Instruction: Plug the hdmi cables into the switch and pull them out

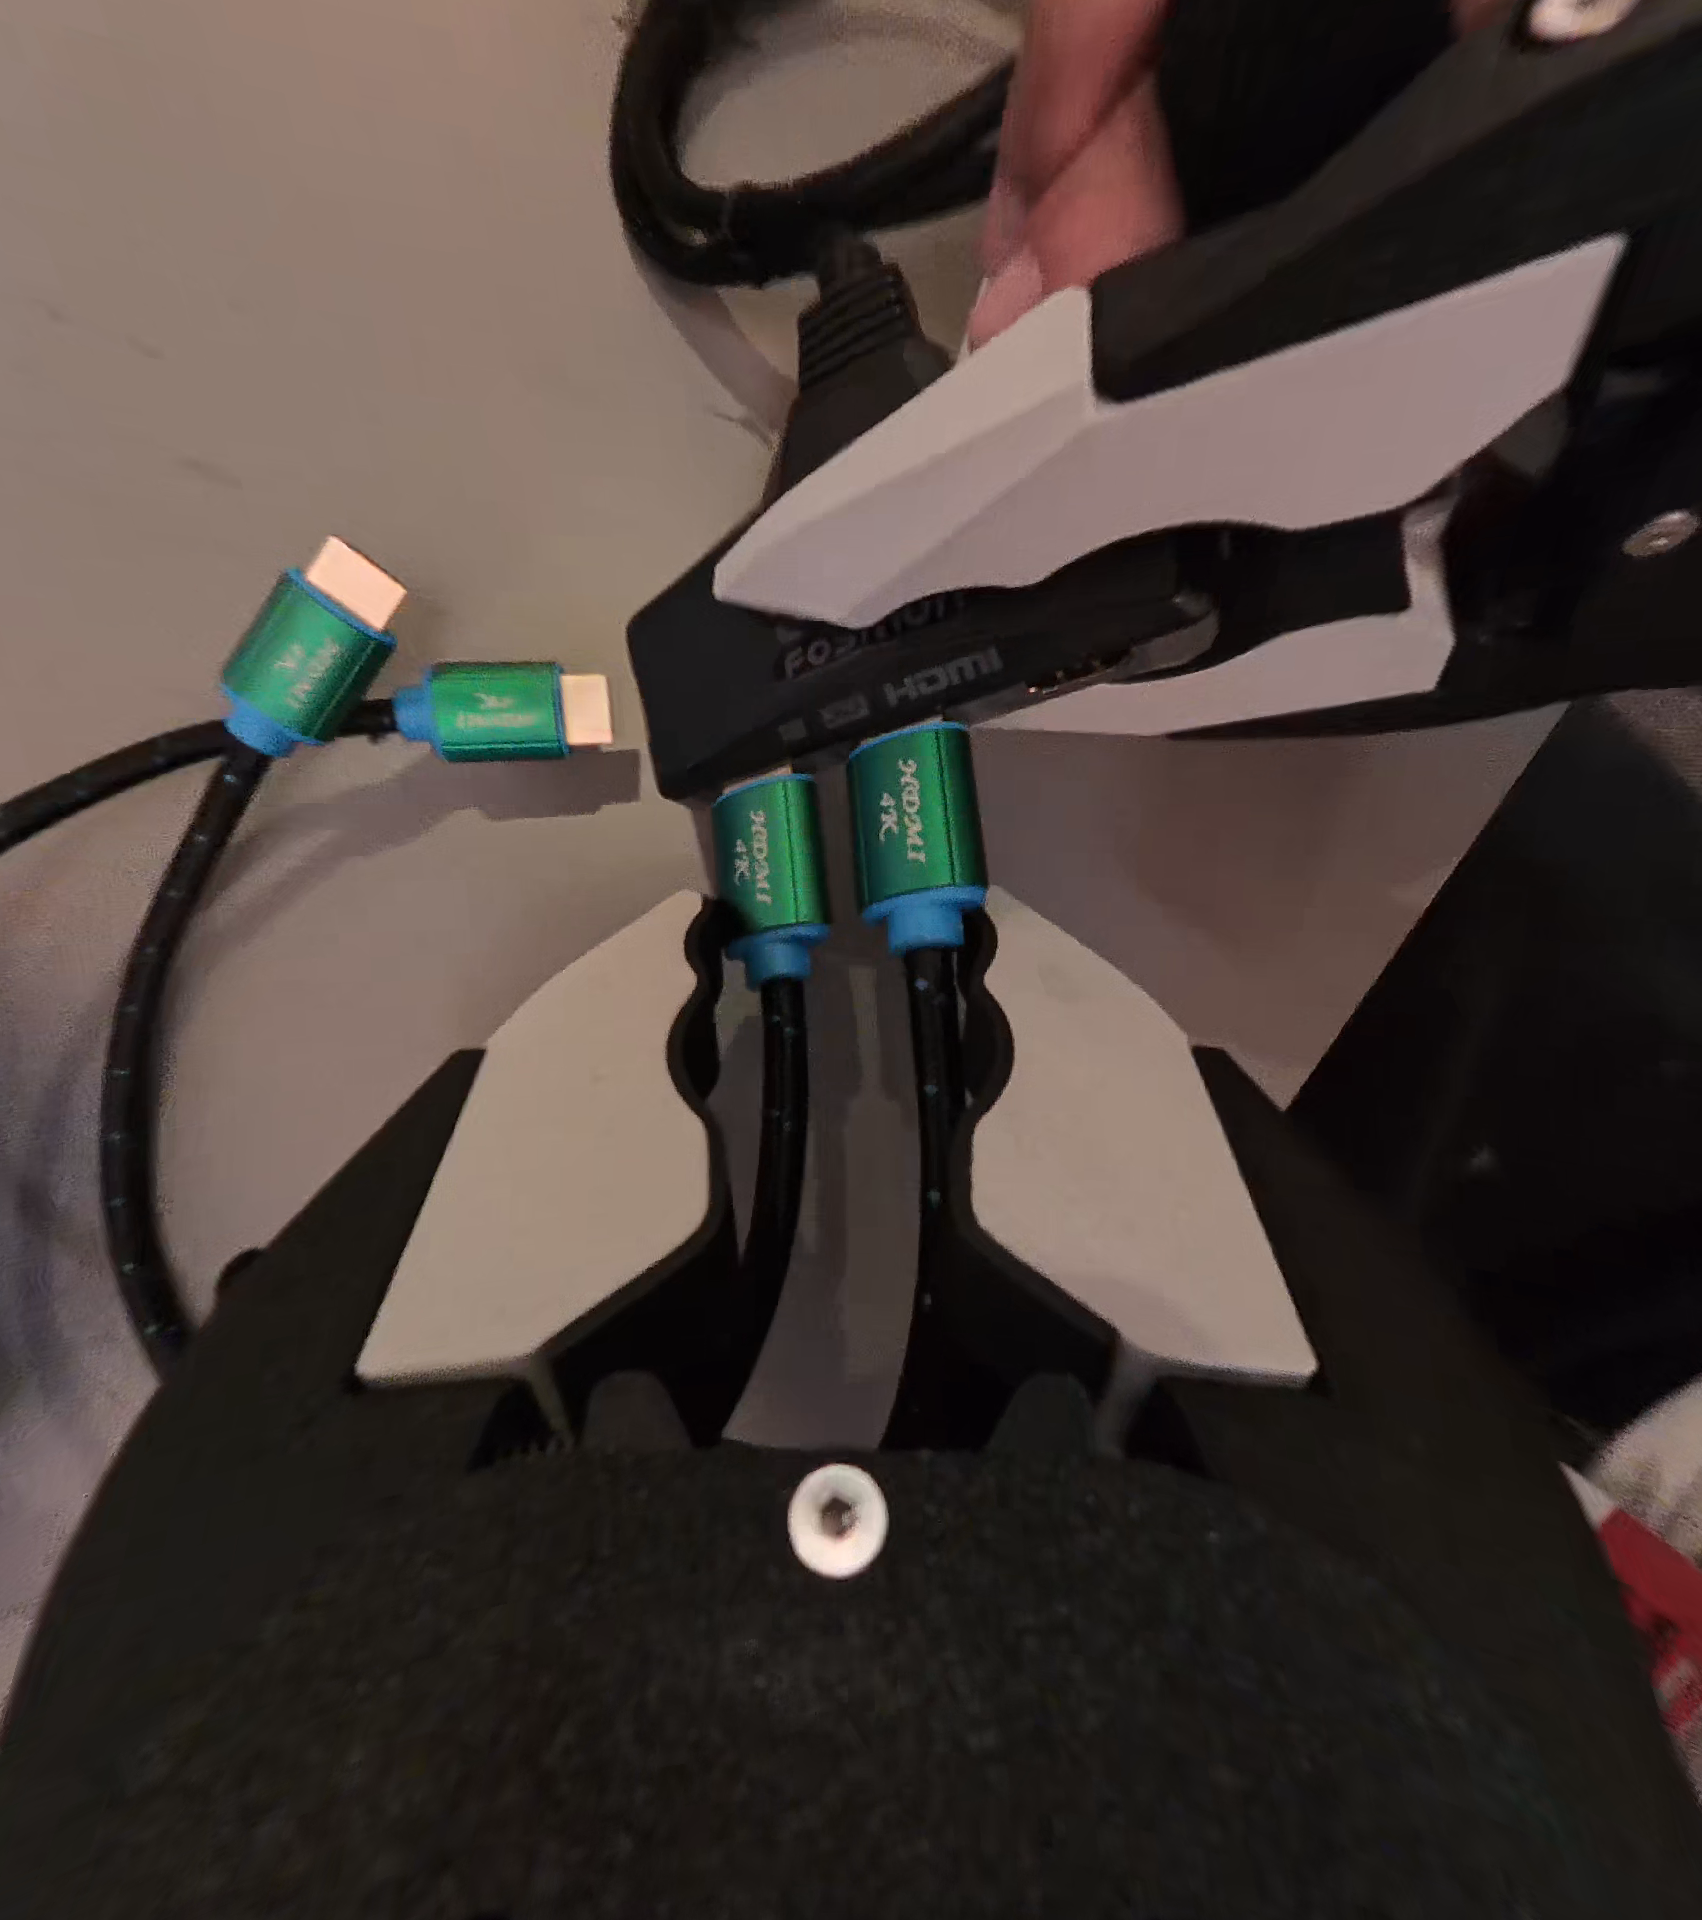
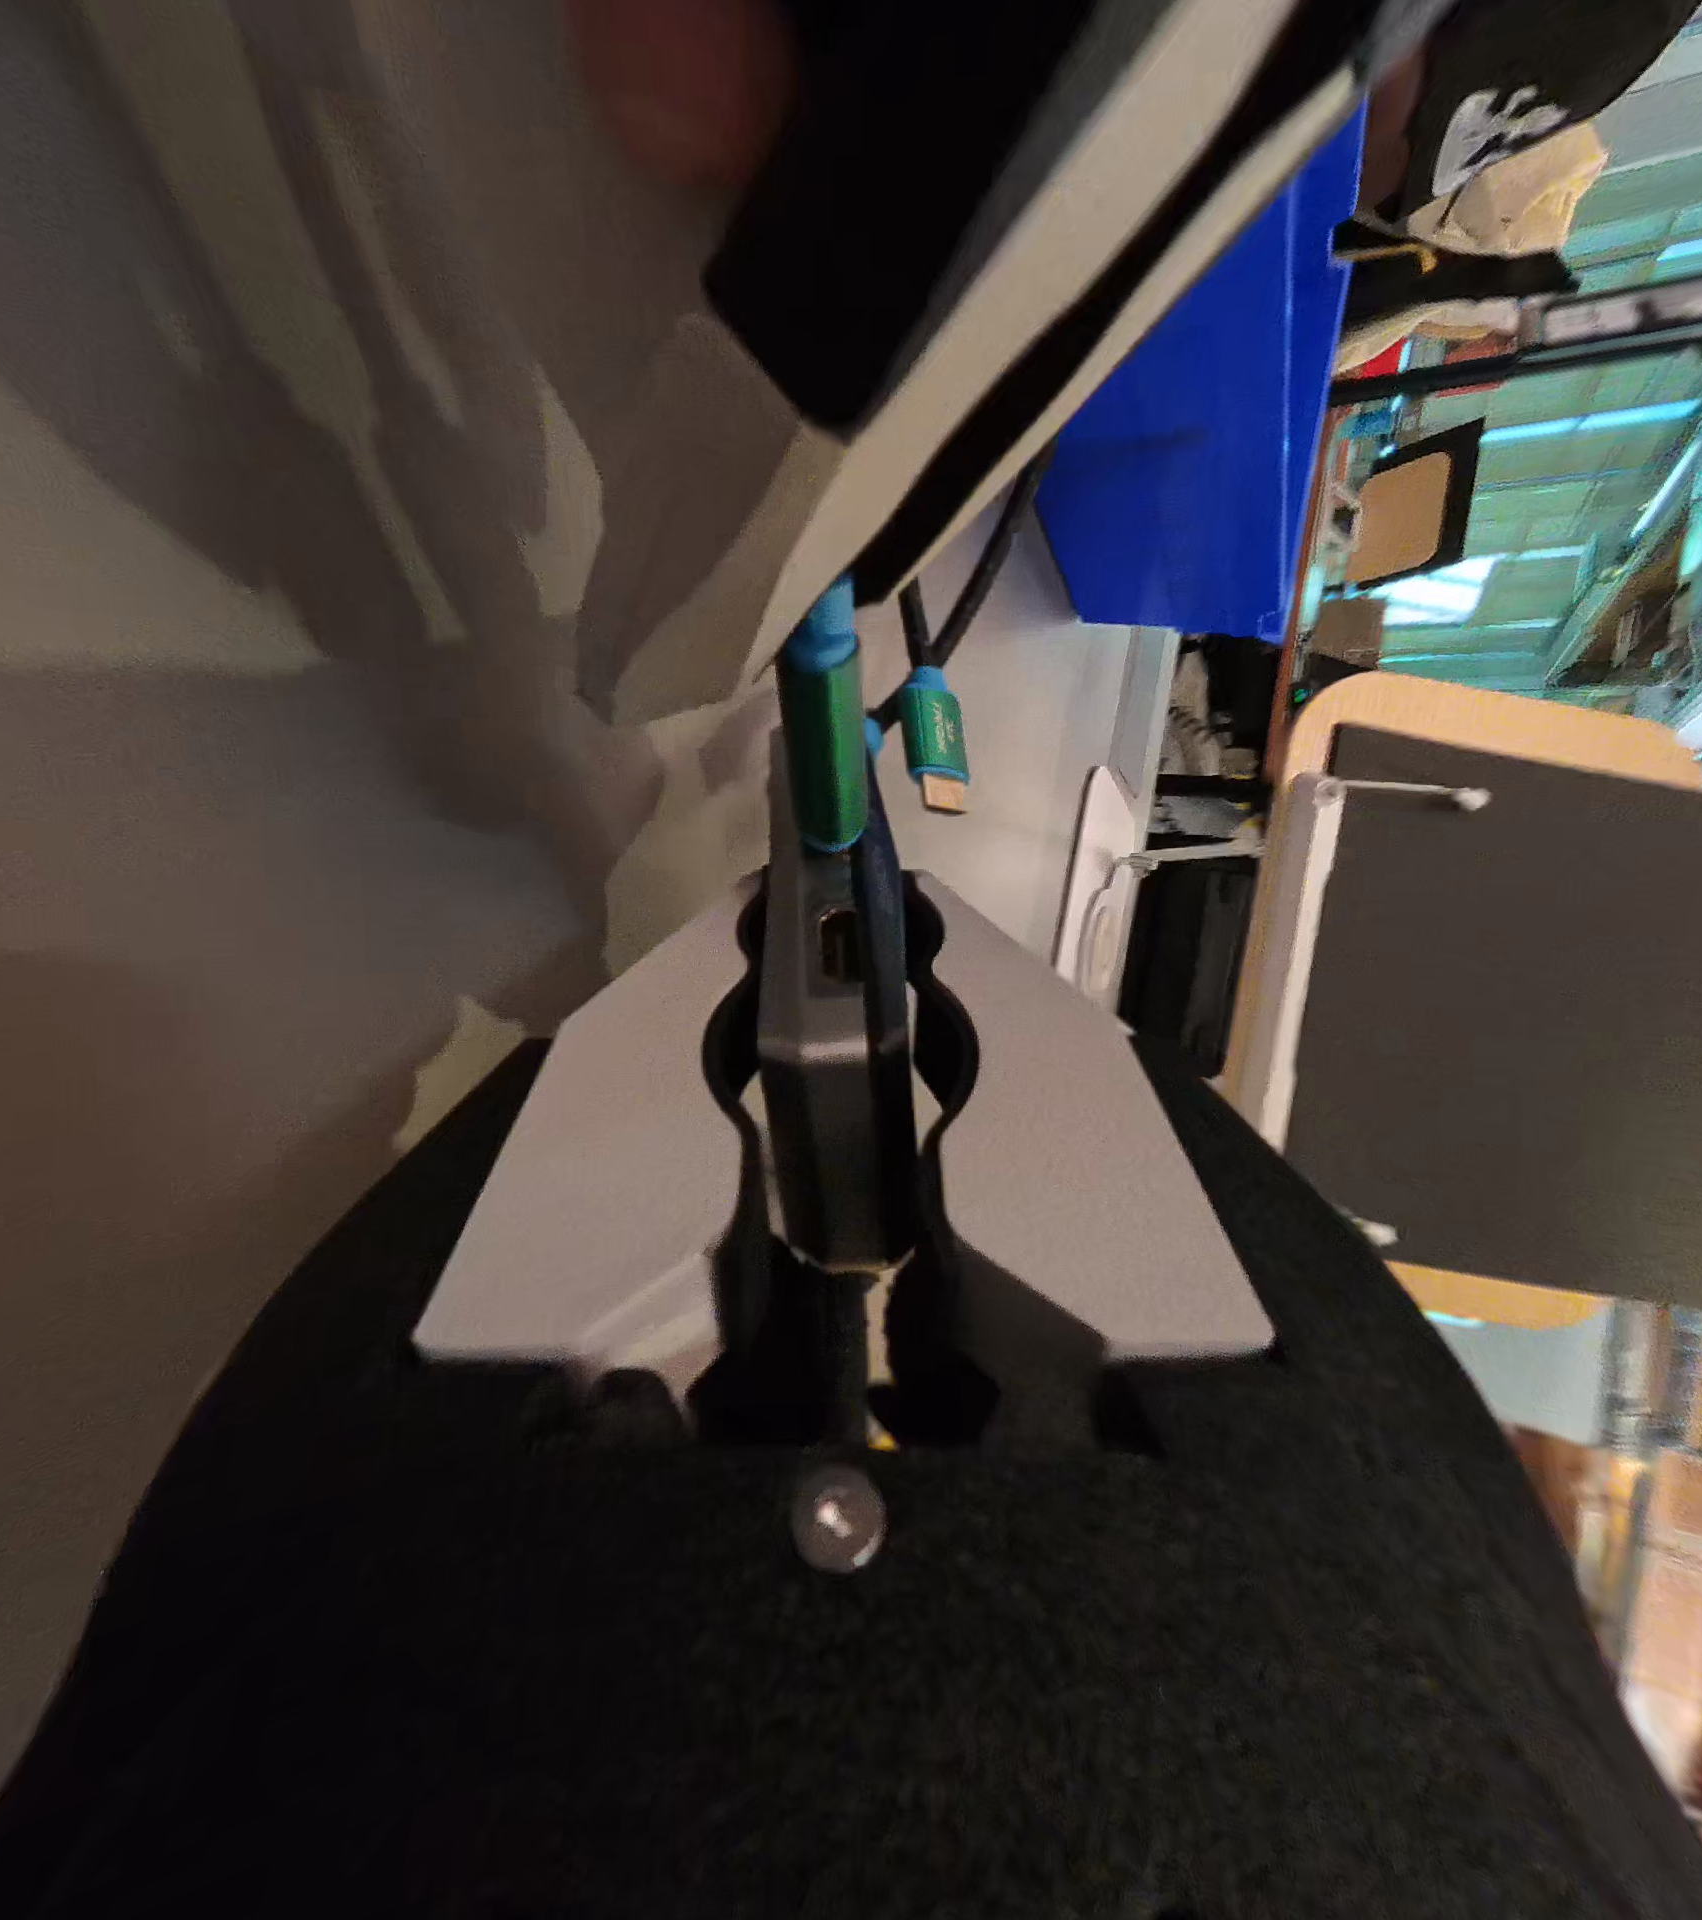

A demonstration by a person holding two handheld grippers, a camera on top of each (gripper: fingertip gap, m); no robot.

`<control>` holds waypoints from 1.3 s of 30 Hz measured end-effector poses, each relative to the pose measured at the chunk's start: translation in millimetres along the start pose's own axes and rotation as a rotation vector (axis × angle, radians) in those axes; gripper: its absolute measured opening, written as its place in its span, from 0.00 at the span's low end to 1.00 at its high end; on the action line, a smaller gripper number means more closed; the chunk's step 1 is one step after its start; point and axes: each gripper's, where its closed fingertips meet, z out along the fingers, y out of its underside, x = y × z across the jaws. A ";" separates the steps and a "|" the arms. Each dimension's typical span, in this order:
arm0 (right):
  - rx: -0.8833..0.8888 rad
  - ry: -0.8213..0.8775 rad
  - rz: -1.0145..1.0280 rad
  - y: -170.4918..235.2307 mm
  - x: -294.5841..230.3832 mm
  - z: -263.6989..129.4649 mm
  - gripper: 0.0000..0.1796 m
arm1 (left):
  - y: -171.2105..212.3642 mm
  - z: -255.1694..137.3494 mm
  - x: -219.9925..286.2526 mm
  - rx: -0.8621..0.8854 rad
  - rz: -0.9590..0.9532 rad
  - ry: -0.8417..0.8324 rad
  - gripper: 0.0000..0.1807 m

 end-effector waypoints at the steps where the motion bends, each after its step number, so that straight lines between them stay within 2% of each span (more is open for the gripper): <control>1: 0.000 -0.006 0.045 -0.9 1.9 0.8 0.13 | -4.1 -8.8 0.2 0.049 -0.004 -0.005 0.25; 4: 0.066 0.078 0.033 -4.9 14.0 3.8 0.12 | -22.4 -54.9 1.1 0.310 -0.017 -0.052 0.32; 6: 0.093 0.198 0.003 -3.1 24.2 8.2 0.12 | -27.4 -92.4 10.5 0.524 -0.039 -0.060 0.28; 7: 0.067 0.257 0.015 3.1 28.0 11.3 0.12 | -24.7 -109.6 15.0 0.626 -0.059 -0.067 0.24; 9: -0.002 0.313 0.065 17.8 30.7 17.2 0.12 | -12.9 -131.8 21.6 0.766 -0.091 -0.093 0.23; 11: -0.040 0.362 0.068 23.1 45.0 12.3 0.12 | 1.0 -122.5 31.2 0.735 -0.103 -0.056 0.19; 14: 0.012 0.414 0.240 19.1 64.4 -2.1 0.12 | 16.0 -78.3 36.7 0.598 -0.134 0.021 0.20; 17: 0.082 0.444 0.313 5.9 73.2 -15.3 0.12 | 4.9 -53.6 26.2 0.568 -0.159 0.049 0.24; 26: 0.101 0.412 0.269 -9.4 57.0 -16.2 0.12 | -52.0 -62.4 10.3 0.828 -0.156 -0.019 0.23; 30: 0.129 0.405 0.309 -13.0 58.4 -17.2 0.12 | -57.3 -58.7 9.6 0.844 -0.186 -0.026 0.19; 39: 0.085 0.404 0.252 -16.0 54.1 -12.4 0.12 | -56.5 -57.2 -1.9 0.857 -0.231 -0.106 0.11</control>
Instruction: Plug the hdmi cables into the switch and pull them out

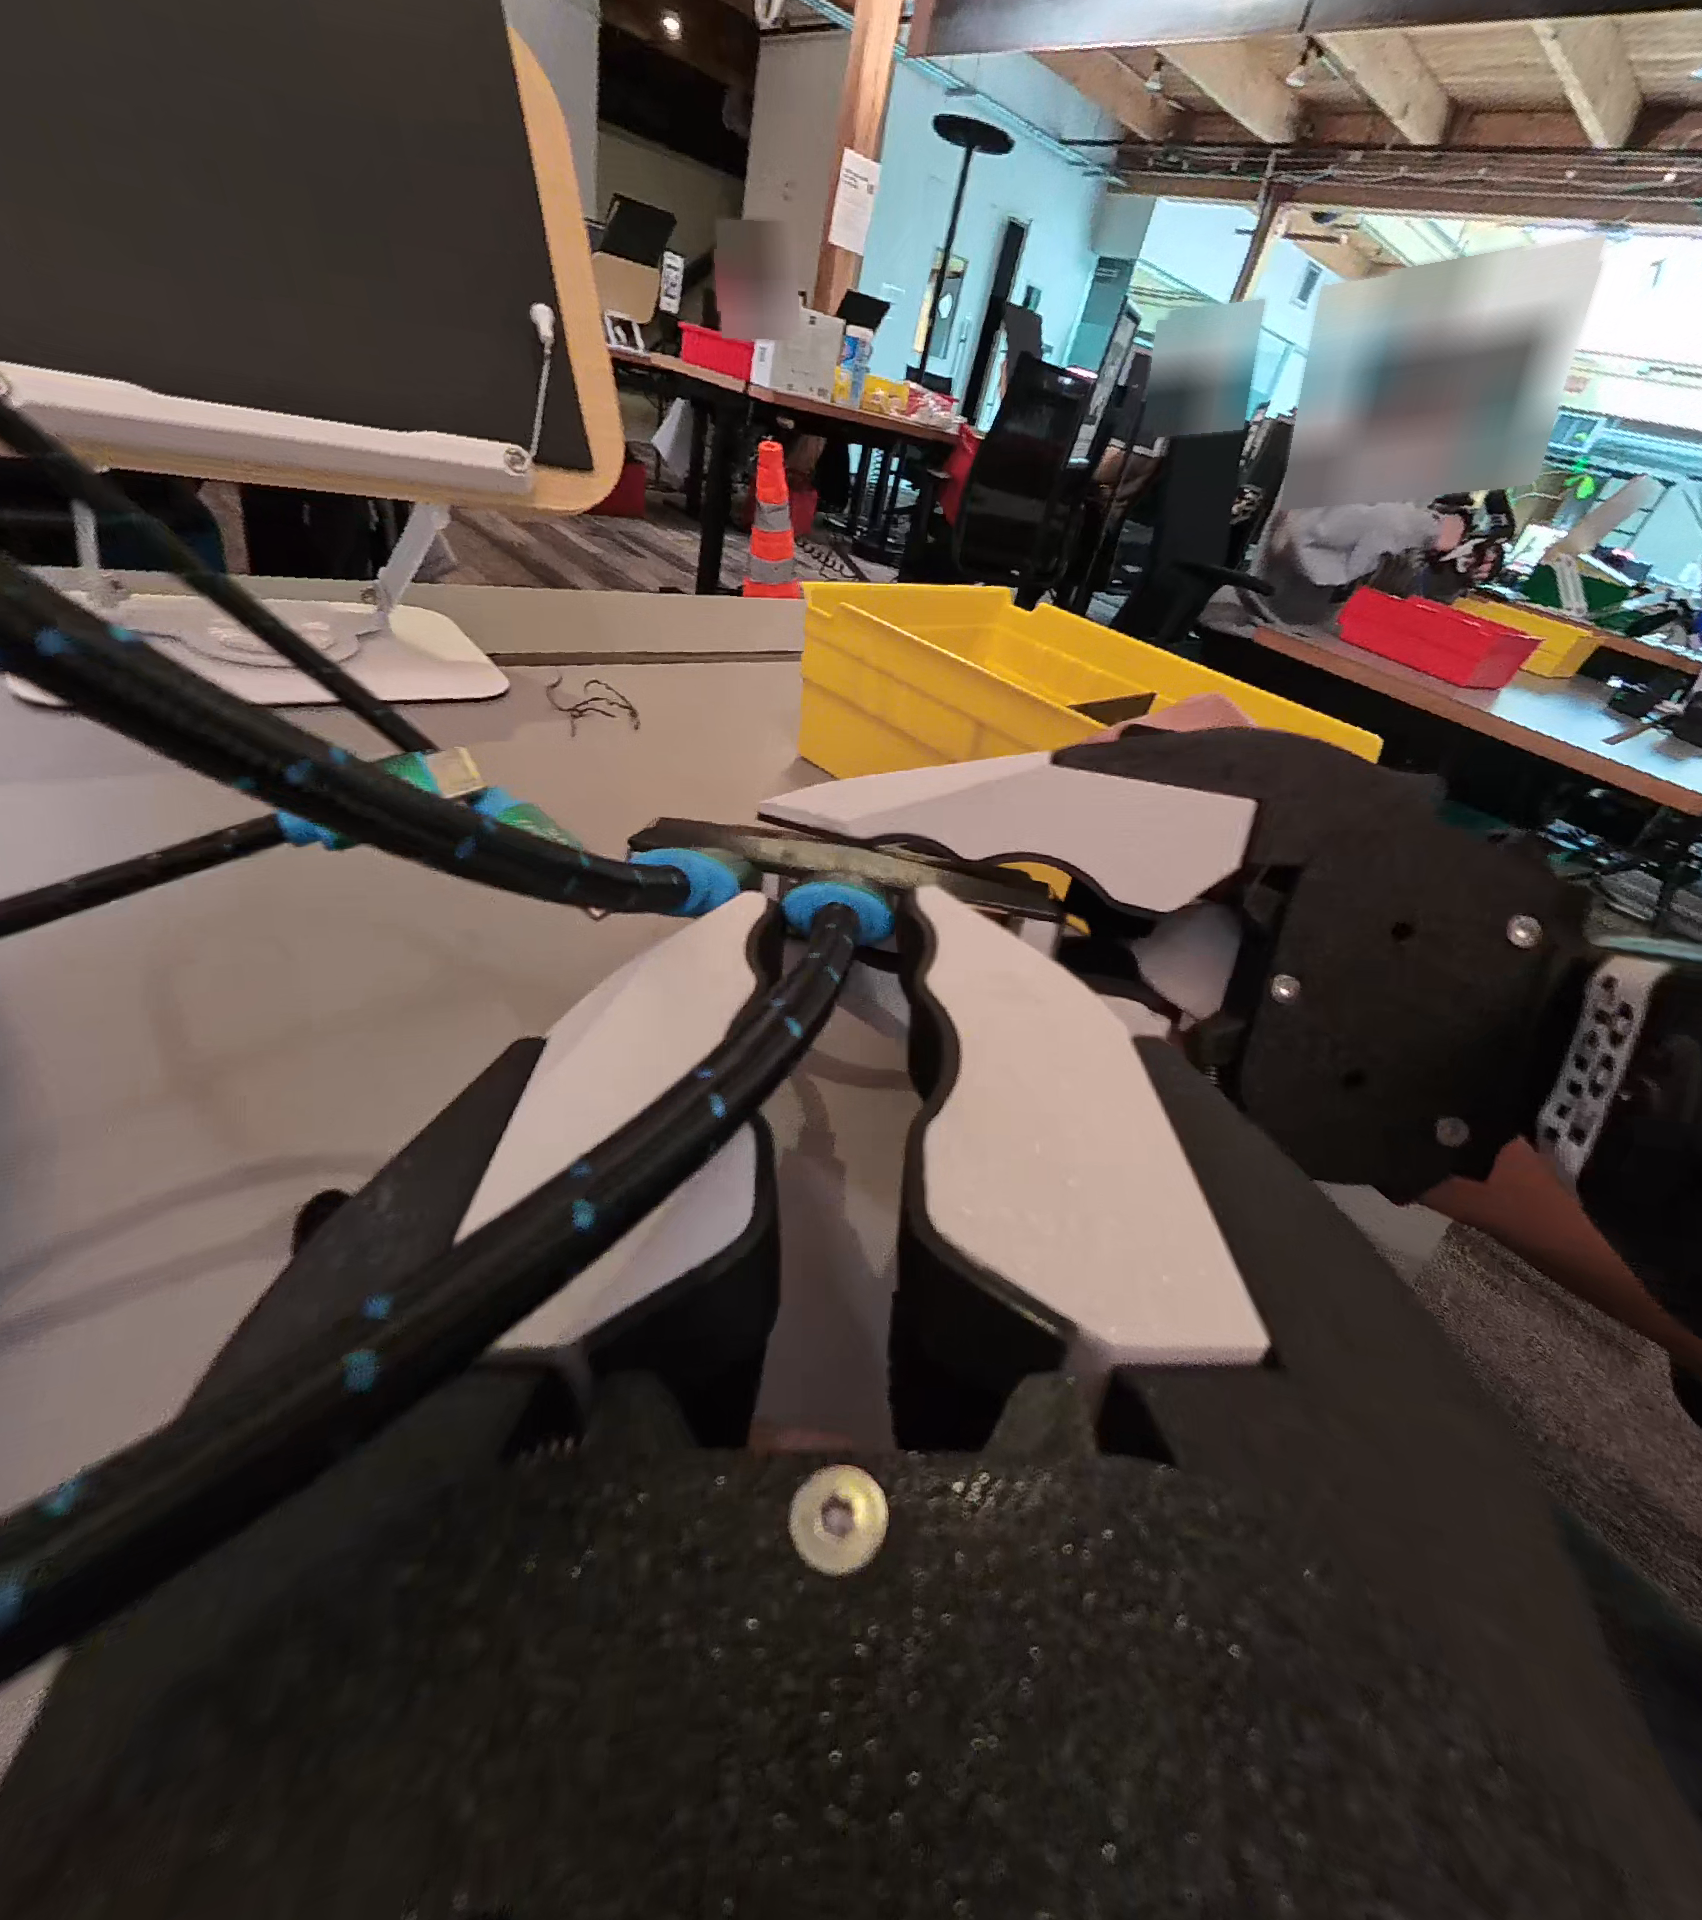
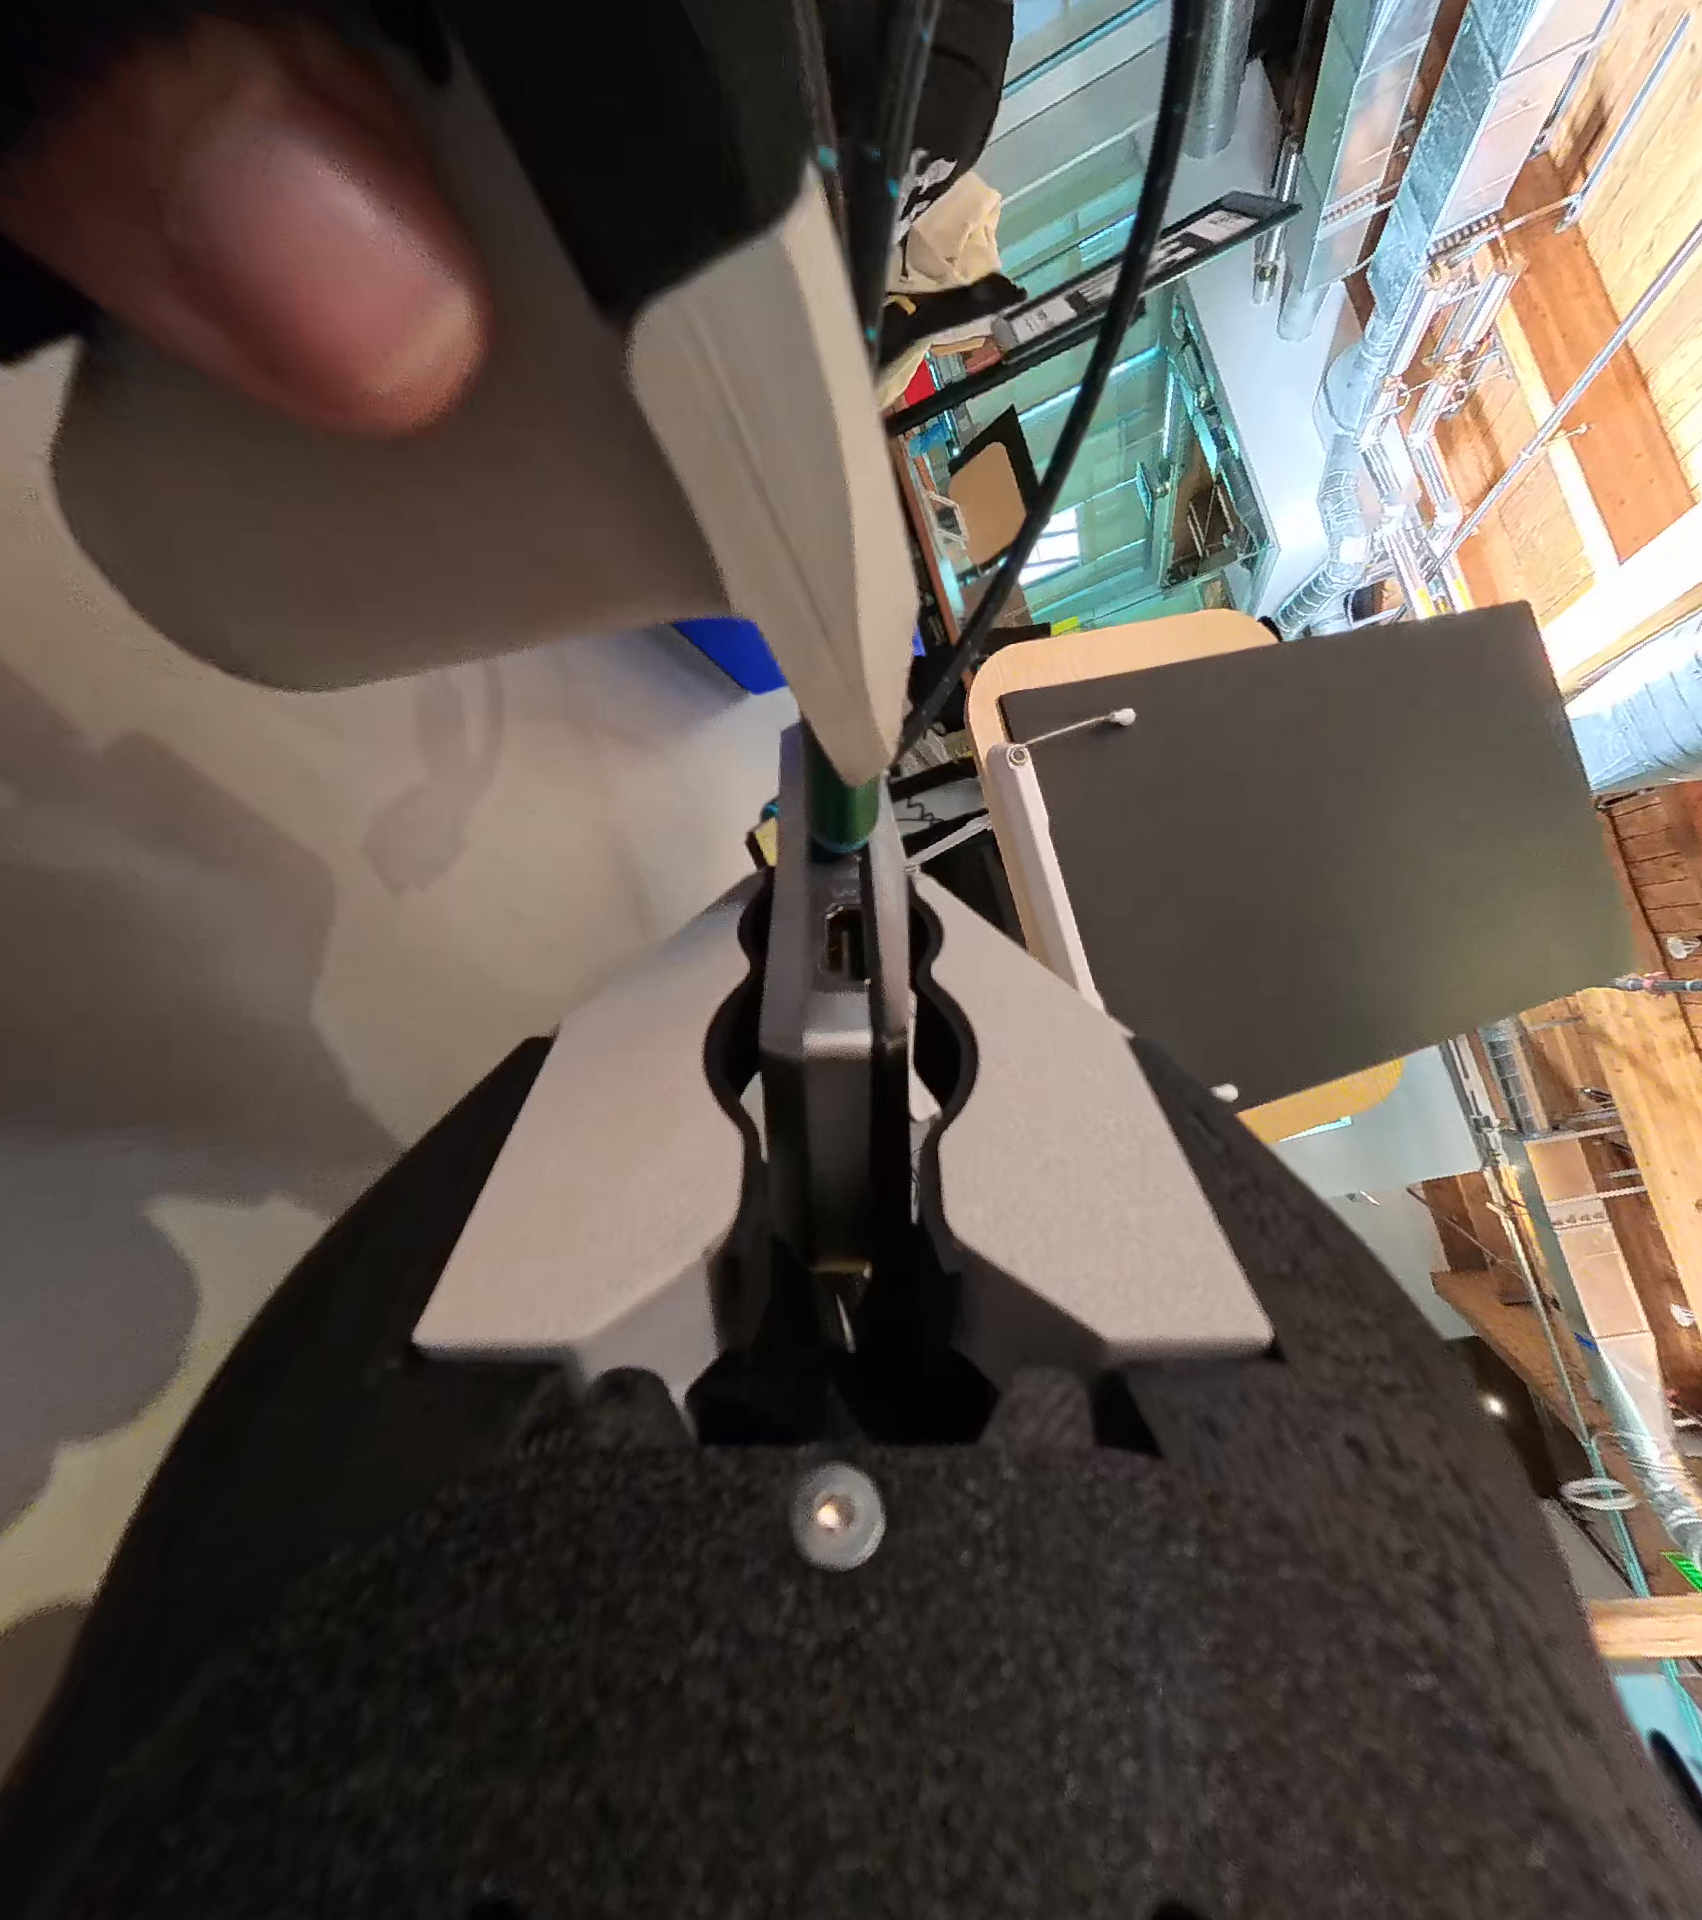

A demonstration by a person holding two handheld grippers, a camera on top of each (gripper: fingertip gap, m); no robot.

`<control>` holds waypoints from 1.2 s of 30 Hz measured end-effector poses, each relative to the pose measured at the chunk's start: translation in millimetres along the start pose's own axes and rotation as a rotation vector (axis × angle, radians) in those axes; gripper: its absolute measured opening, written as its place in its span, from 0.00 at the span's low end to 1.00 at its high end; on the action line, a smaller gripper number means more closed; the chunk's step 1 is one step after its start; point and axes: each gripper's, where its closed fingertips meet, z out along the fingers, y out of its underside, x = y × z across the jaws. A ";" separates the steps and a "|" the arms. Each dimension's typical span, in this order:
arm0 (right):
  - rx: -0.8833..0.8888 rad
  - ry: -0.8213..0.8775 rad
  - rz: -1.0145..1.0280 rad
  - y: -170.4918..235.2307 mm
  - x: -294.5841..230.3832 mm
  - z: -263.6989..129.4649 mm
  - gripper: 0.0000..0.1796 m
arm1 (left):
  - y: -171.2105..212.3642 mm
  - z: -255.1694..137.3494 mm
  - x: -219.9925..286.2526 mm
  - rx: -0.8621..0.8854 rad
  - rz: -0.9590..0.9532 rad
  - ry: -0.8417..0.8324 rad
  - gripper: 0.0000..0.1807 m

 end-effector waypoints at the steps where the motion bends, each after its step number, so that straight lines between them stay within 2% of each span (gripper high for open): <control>1: -0.003 0.005 -0.002 -0.7 0.3 -0.1 0.12 | -0.3 -0.2 -0.7 0.001 -0.009 0.002 0.11; 6: -0.030 -0.038 0.012 3.2 -4.0 2.3 0.12 | 4.5 0.2 -3.5 -0.071 -0.024 0.020 0.11; 12: -0.023 -0.041 0.037 -1.2 -1.3 5.8 0.12 | 0.5 -3.9 -6.3 -0.079 -0.024 0.014 0.11; 25: 0.002 -0.038 0.047 -9.6 -3.8 17.1 0.12 | -1.5 -10.7 -16.0 -0.096 0.039 -0.084 0.11; 28: -0.051 -0.069 0.050 -2.4 -11.6 22.0 0.13 | 6.7 -5.7 -21.5 -0.132 0.043 -0.087 0.11; 32: -0.151 0.011 -0.001 0.4 -14.1 21.9 0.12 | 12.6 -2.8 -21.9 -0.151 0.083 -0.108 0.11; 34: -0.082 0.017 -0.023 -12.3 -16.5 14.9 0.12 | 15.6 -1.8 -21.4 -0.157 0.070 -0.106 0.11; 36: -0.085 0.025 -0.037 -10.8 -17.0 13.6 0.12 | 16.2 -1.7 -20.6 -0.158 0.061 -0.096 0.11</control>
